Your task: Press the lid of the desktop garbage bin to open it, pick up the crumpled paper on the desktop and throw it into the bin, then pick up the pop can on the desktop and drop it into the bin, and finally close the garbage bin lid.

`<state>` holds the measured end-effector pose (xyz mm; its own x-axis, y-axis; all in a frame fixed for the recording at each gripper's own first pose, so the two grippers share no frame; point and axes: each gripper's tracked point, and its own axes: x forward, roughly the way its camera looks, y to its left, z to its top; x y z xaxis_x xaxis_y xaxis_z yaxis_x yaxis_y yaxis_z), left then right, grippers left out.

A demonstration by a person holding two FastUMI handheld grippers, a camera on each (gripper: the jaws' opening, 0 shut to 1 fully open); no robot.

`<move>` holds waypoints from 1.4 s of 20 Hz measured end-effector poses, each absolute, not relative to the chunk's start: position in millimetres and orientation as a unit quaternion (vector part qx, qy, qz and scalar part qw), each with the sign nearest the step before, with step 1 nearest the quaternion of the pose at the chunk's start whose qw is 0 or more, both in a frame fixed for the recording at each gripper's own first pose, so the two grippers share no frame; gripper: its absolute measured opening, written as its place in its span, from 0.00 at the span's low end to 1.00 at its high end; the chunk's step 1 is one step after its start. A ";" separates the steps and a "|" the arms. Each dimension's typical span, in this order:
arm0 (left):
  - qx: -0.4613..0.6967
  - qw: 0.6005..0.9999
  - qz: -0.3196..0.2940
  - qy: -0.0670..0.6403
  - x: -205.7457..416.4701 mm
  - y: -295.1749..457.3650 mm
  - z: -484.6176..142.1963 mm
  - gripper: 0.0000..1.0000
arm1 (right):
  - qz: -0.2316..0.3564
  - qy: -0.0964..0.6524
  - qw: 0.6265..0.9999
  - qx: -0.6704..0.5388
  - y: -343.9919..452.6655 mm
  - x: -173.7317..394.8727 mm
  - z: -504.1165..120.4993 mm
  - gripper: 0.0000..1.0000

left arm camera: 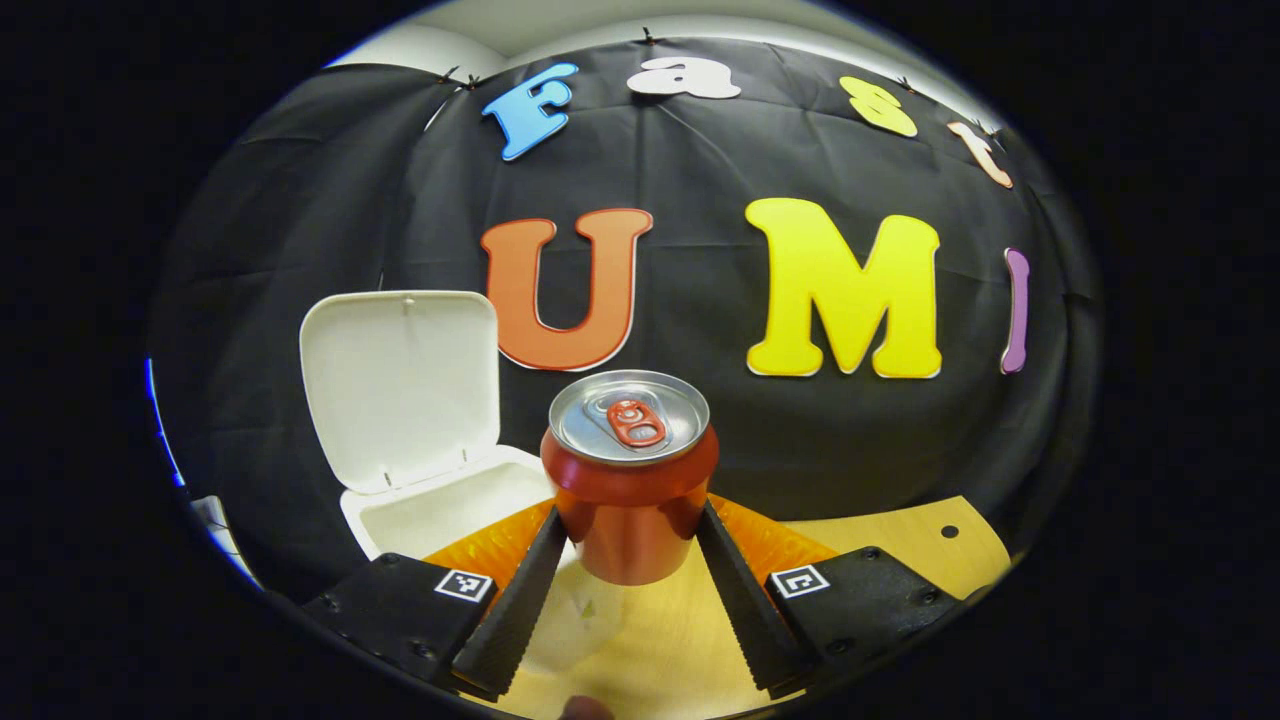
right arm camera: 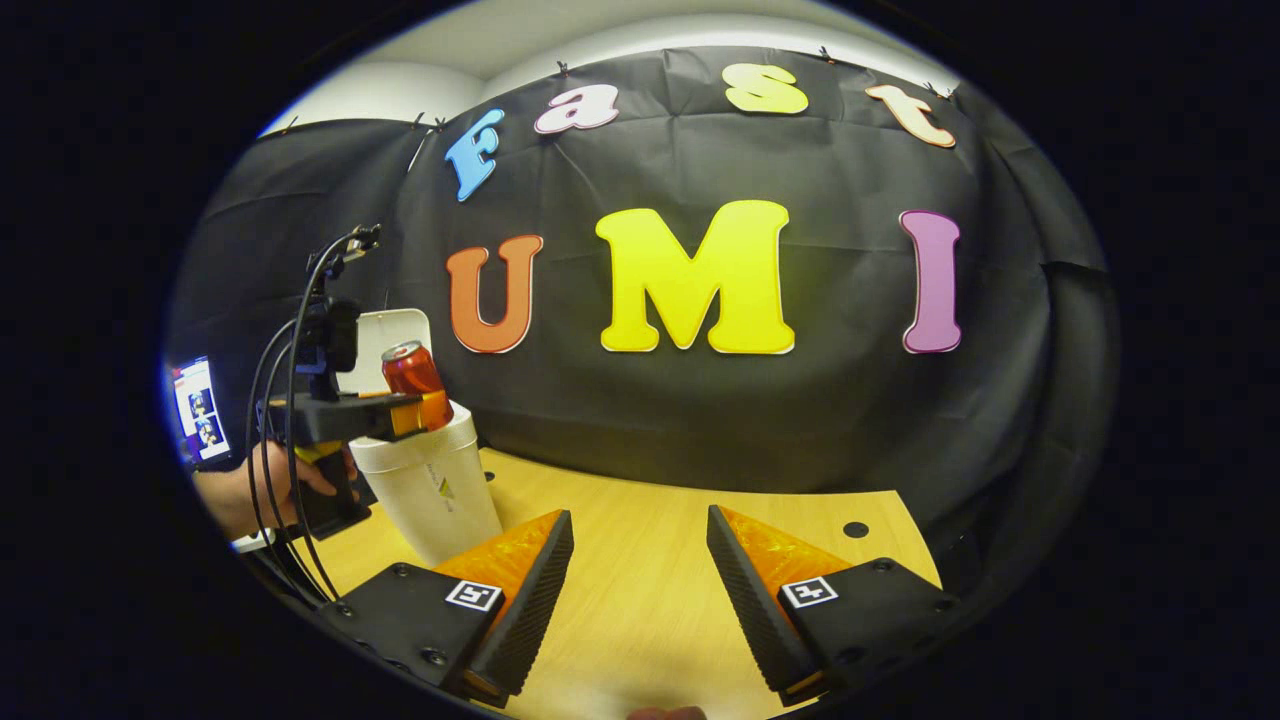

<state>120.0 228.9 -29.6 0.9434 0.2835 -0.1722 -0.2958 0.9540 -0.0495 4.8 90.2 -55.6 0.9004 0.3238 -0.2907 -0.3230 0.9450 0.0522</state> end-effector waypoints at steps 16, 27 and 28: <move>-0.043 0.955 0.219 0.195 129.5 348.1 -87.9 0.92 | 0.170 0.167 0.971 0.009 131.2 9.7 -63.2 0.86; -0.057 0.942 0.320 0.089 111.3 359.6 38.8 0.96 | 0.183 0.148 0.972 0.007 125.4 5.1 -40.8 0.86; -0.058 0.940 0.327 0.076 113.3 362.5 54.5 0.95 | 0.180 0.147 0.973 0.007 120.9 6.1 -37.4 0.86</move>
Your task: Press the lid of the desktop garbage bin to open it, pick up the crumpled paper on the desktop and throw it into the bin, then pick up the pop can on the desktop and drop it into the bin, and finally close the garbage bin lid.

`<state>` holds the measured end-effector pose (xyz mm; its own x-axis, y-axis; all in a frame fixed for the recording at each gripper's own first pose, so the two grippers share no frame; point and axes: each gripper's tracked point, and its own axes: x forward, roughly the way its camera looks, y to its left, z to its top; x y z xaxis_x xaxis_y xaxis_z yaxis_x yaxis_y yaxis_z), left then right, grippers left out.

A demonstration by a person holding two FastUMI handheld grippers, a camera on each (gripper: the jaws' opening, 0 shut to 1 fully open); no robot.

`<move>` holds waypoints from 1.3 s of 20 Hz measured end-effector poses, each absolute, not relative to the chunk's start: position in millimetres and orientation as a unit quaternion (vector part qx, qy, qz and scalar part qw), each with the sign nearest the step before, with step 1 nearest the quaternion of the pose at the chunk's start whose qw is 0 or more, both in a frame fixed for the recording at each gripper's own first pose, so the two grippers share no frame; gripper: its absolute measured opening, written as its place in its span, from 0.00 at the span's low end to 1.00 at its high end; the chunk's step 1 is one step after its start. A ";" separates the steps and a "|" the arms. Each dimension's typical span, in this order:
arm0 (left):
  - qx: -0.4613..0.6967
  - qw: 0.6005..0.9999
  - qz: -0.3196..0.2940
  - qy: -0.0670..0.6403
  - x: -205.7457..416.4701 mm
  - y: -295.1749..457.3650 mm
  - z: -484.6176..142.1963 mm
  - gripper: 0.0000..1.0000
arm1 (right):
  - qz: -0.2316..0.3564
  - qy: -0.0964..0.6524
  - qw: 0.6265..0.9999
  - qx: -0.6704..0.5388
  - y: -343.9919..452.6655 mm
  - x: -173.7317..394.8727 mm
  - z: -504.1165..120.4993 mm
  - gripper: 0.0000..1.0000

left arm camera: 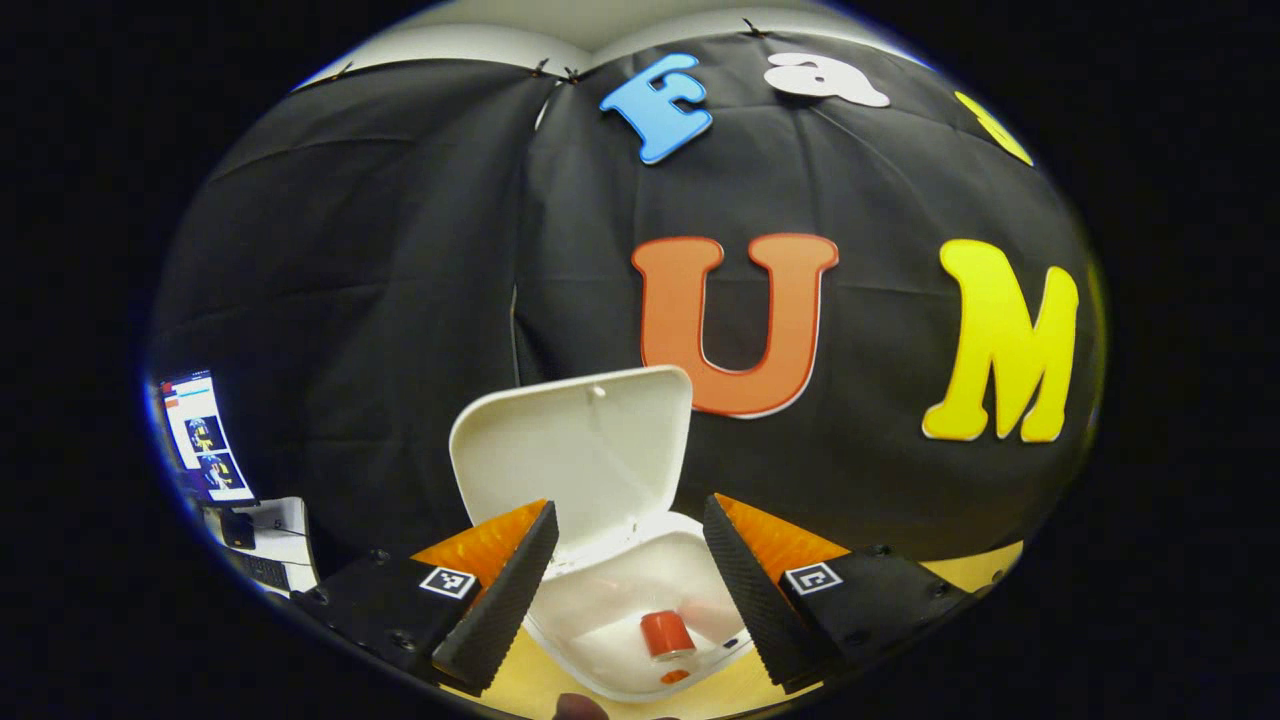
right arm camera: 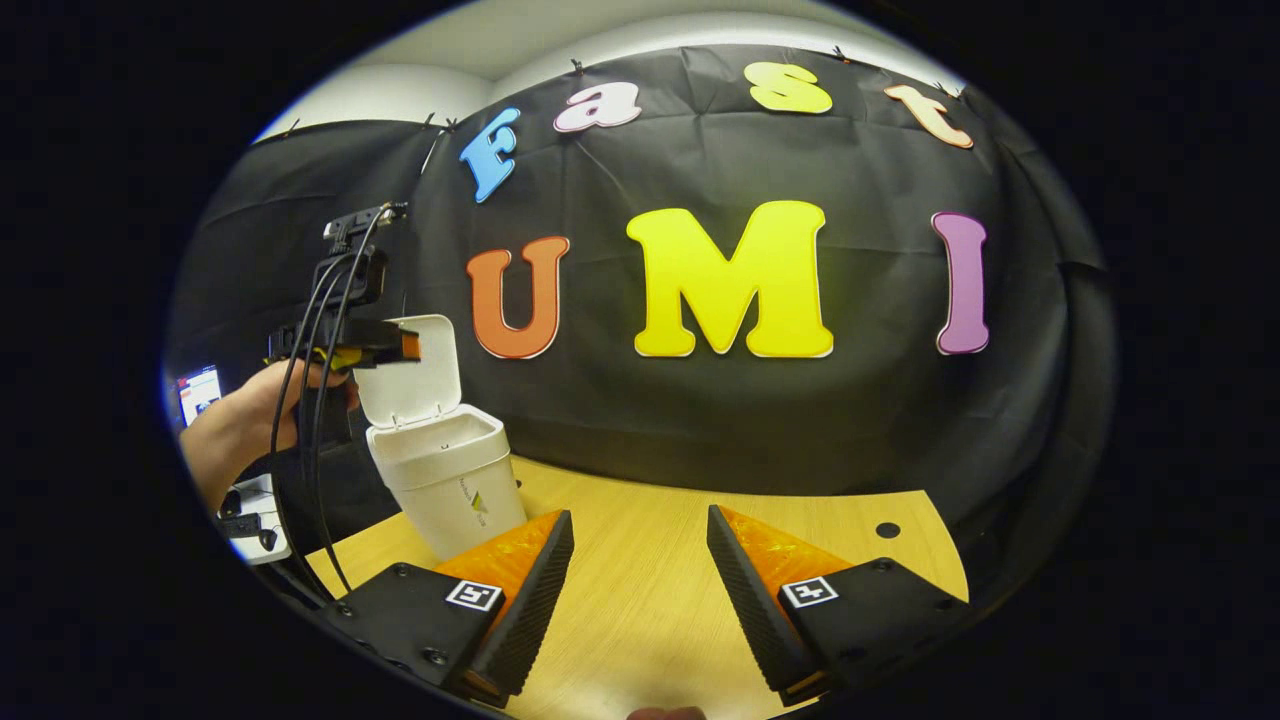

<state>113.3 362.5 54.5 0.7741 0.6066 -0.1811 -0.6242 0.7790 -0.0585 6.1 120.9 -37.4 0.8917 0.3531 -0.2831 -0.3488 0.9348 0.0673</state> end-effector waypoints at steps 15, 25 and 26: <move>-0.152 0.865 0.472 0.082 154.9 472.2 102.4 0.93 | 0.156 0.135 0.978 0.005 99.3 28.8 -5.0 0.86; -0.161 0.860 0.471 0.113 159.2 437.7 82.8 0.92 | 0.165 0.141 0.976 0.023 95.0 26.5 -10.9 0.86; -0.153 0.862 0.470 0.116 157.6 430.1 80.4 0.93 | 0.165 0.144 0.975 0.028 91.6 26.7 -13.6 0.86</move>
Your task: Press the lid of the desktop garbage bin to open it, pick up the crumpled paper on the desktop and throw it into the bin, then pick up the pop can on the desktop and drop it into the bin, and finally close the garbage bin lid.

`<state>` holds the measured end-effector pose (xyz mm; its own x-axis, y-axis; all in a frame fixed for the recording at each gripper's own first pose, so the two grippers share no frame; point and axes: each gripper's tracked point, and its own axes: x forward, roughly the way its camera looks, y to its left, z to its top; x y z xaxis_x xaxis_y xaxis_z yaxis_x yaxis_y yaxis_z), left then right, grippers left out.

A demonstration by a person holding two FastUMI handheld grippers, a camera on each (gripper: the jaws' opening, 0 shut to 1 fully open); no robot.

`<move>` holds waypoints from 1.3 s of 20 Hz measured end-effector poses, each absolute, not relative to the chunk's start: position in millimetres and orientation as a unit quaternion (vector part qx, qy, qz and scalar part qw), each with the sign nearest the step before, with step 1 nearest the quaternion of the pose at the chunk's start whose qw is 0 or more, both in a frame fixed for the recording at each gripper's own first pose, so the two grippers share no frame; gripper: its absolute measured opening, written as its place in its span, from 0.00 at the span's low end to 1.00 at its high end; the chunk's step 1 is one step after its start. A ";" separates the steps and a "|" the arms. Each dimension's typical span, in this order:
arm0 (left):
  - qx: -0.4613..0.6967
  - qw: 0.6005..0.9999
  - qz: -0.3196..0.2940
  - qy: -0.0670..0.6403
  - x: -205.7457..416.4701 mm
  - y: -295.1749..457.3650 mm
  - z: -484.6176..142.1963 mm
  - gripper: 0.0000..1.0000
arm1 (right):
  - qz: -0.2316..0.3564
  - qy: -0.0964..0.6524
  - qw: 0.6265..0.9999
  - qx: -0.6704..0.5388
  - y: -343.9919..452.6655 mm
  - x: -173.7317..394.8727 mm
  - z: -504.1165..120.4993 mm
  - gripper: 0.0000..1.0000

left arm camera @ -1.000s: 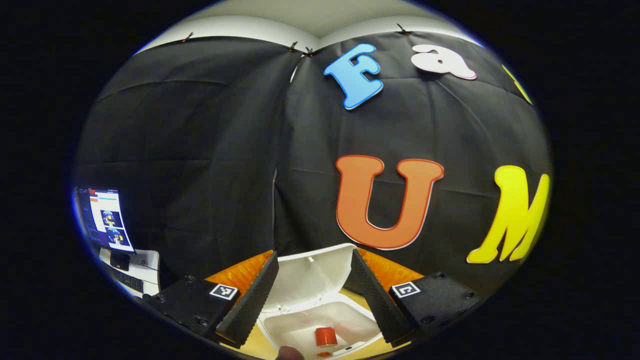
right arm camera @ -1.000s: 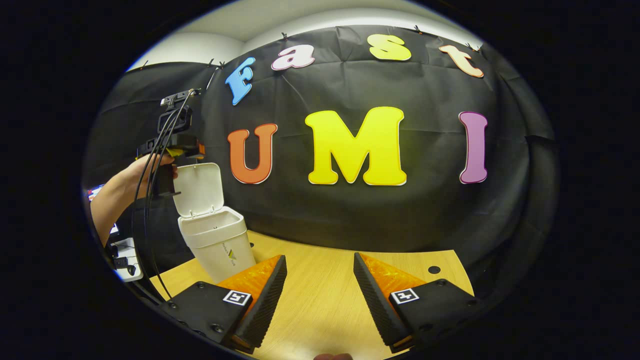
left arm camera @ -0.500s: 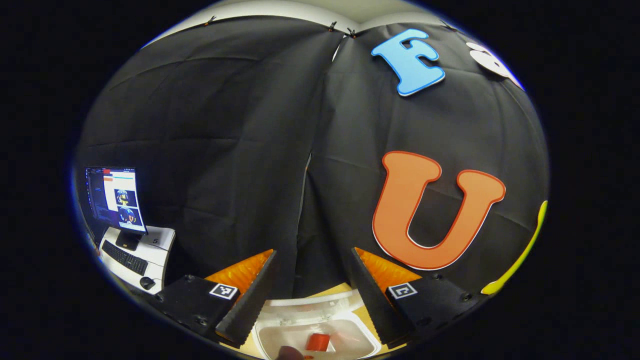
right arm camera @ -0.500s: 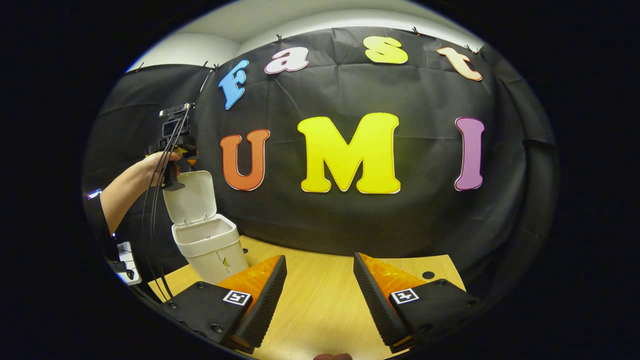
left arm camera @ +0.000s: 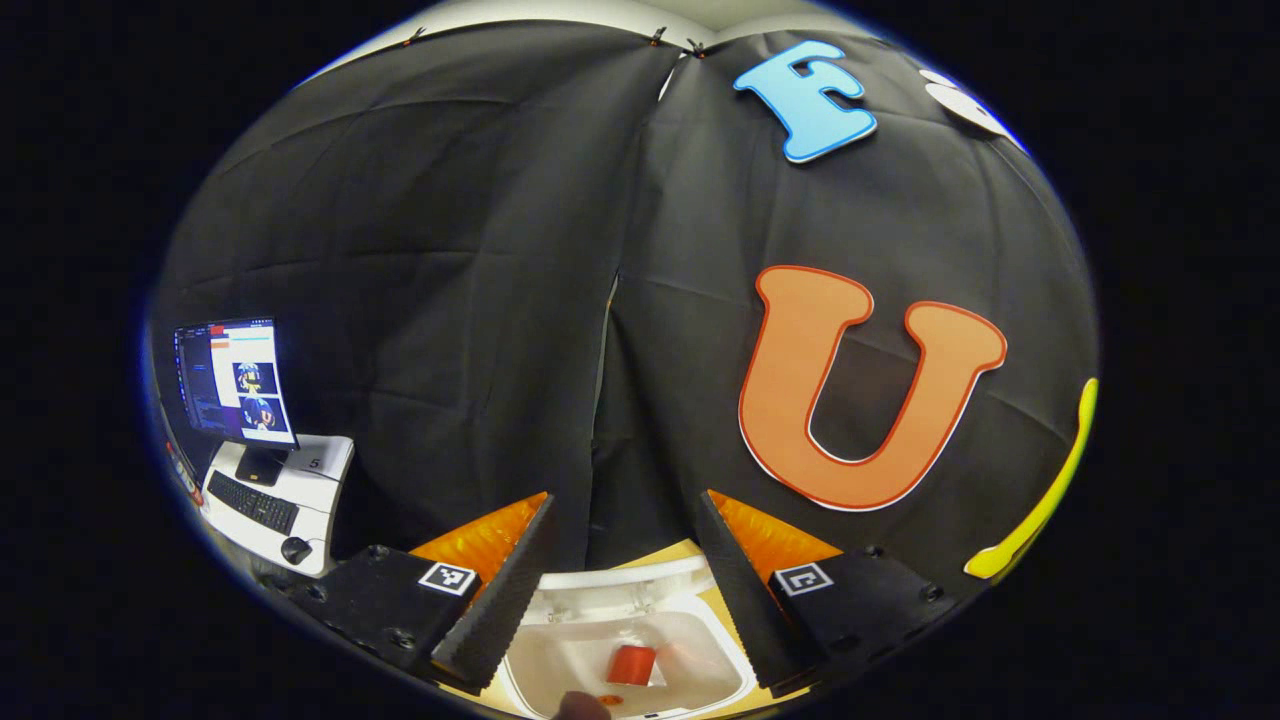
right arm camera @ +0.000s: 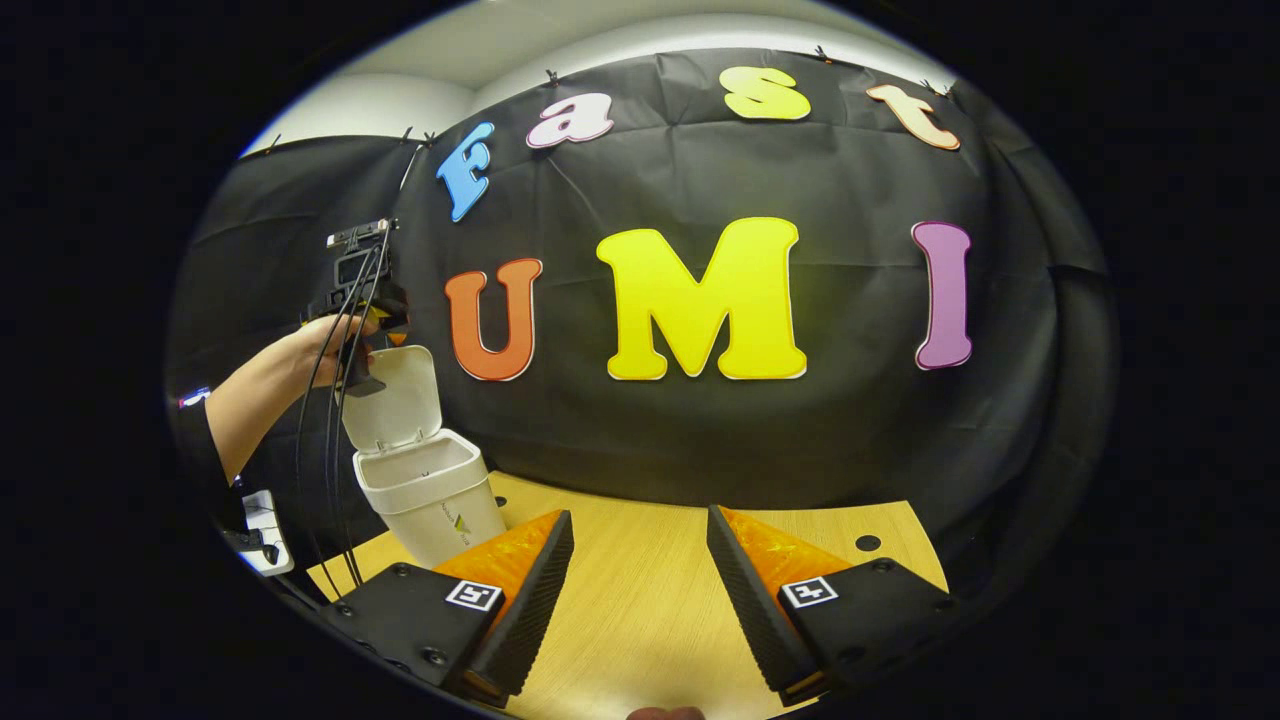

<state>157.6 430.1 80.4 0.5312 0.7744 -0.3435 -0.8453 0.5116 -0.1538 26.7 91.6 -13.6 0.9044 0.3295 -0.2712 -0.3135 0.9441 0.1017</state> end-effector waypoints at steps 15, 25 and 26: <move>-0.148 0.868 0.448 0.152 137.1 312.8 4.6 0.92 | 0.138 0.159 0.977 0.031 27.4 17.4 -26.6 0.86; -0.134 0.864 0.440 0.207 128.7 282.4 -52.4 0.92 | 0.136 0.170 0.976 0.025 26.4 14.4 -35.5 0.86; -0.130 0.864 0.439 0.208 128.9 282.1 -56.5 0.92 | 0.136 0.172 0.975 0.023 27.2 12.8 -38.2 0.86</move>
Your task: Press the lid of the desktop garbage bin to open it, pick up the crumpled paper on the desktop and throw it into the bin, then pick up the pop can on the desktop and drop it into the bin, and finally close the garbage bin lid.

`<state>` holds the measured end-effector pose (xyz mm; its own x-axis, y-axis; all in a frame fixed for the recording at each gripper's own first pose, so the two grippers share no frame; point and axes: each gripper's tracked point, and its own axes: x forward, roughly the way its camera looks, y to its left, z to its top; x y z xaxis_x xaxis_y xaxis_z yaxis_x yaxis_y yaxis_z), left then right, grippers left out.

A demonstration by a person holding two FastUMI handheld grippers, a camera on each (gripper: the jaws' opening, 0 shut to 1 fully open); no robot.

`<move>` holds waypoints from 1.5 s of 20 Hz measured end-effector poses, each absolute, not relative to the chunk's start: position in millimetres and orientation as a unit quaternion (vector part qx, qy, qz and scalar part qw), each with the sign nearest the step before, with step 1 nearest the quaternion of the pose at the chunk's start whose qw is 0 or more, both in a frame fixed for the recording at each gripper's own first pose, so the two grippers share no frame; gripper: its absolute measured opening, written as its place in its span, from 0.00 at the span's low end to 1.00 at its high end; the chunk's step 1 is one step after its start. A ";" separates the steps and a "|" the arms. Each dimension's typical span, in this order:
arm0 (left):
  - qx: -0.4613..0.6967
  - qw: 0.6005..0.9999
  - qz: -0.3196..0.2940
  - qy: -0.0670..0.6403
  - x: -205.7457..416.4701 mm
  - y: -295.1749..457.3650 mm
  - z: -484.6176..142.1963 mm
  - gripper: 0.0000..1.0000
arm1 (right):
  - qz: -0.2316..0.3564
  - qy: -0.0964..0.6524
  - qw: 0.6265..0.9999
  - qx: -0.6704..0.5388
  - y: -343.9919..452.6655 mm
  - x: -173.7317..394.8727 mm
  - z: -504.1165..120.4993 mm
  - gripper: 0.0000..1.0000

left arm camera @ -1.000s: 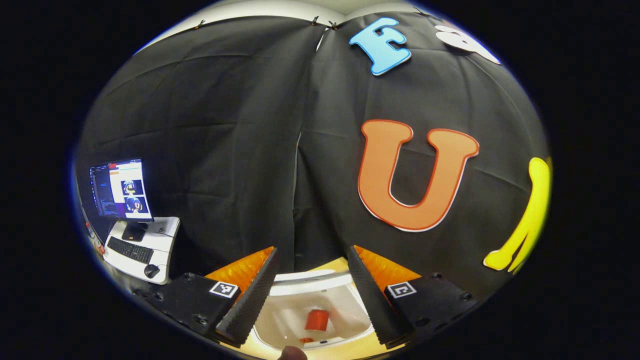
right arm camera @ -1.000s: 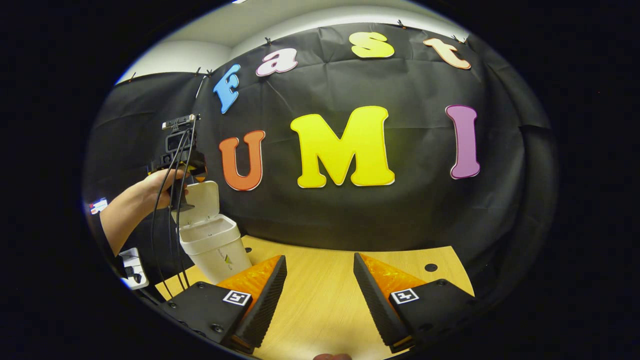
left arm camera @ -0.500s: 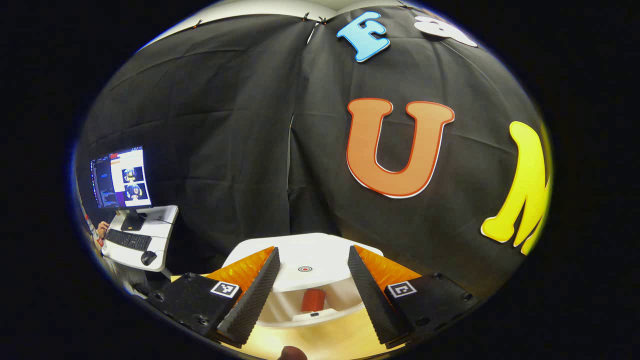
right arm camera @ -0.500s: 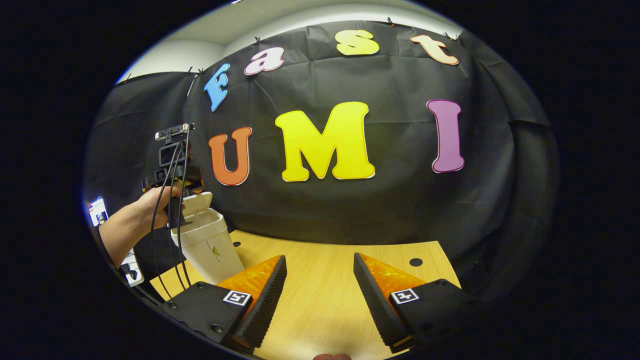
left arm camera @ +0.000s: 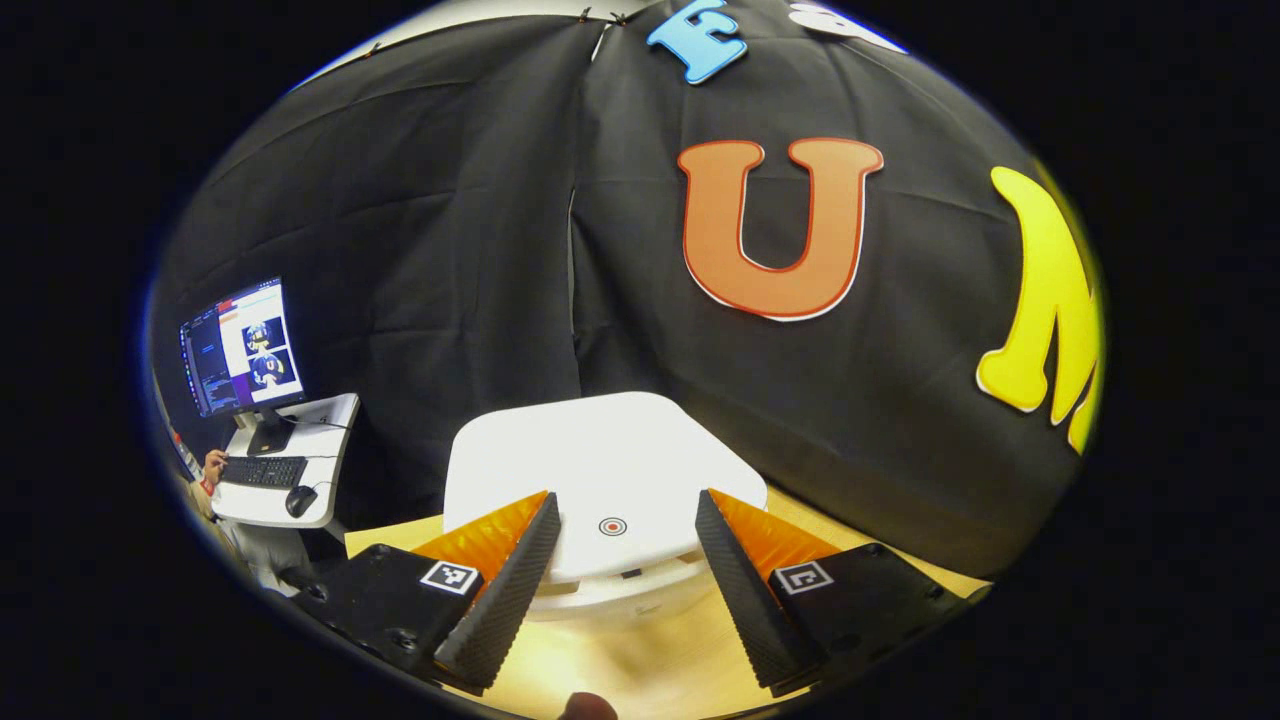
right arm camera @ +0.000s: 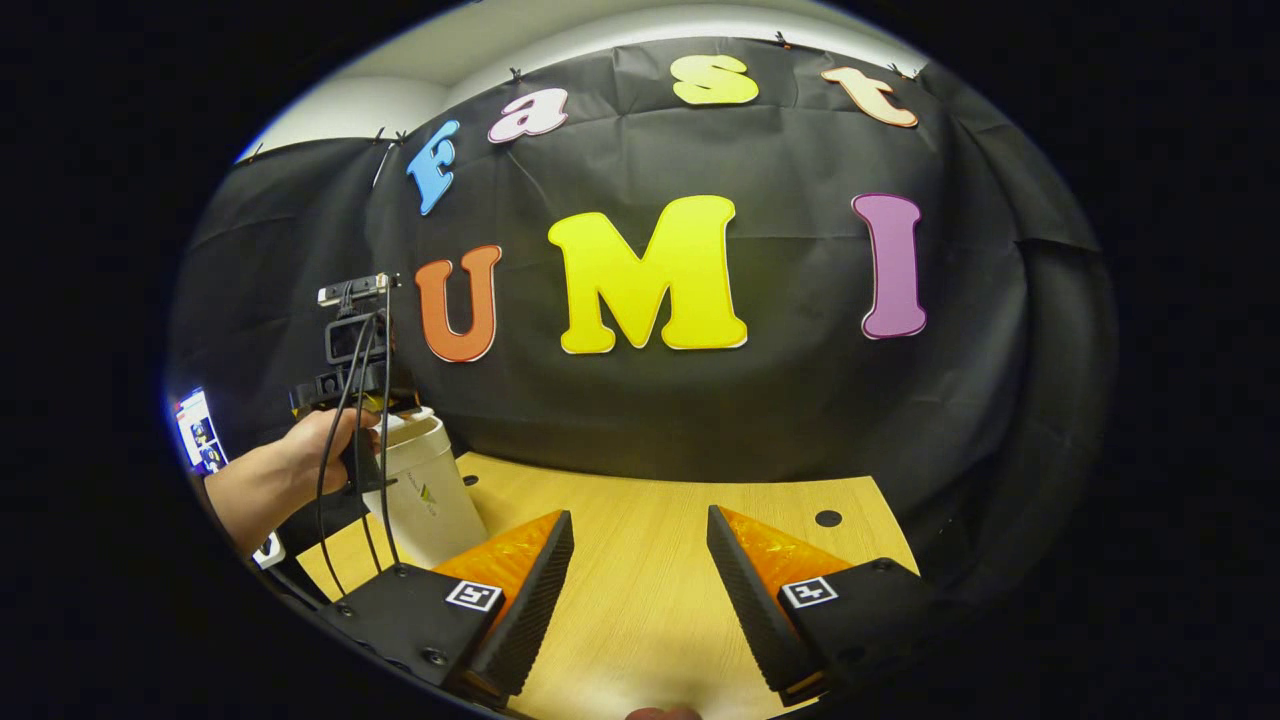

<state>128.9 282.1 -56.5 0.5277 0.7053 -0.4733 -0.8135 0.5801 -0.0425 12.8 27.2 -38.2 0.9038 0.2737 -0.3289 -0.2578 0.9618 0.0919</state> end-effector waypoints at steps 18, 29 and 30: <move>-0.089 0.861 0.473 0.163 129.5 276.0 -76.2 0.80 | 0.138 0.215 0.965 0.050 21.6 7.9 -67.9 0.86; -0.092 0.888 0.419 0.164 135.4 268.5 -58.9 0.94 | 0.145 0.188 0.970 0.057 35.4 16.0 -52.5 0.86; -0.089 0.896 0.408 0.149 138.0 267.0 -47.9 0.95 | 0.145 0.180 0.972 0.052 37.9 18.3 -49.2 0.86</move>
<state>138.0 267.0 -47.9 0.6219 0.7056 -0.3395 -0.7586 0.6505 -0.0375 18.3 37.9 -49.2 0.8933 0.3001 -0.3345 -0.2626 0.9526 0.1534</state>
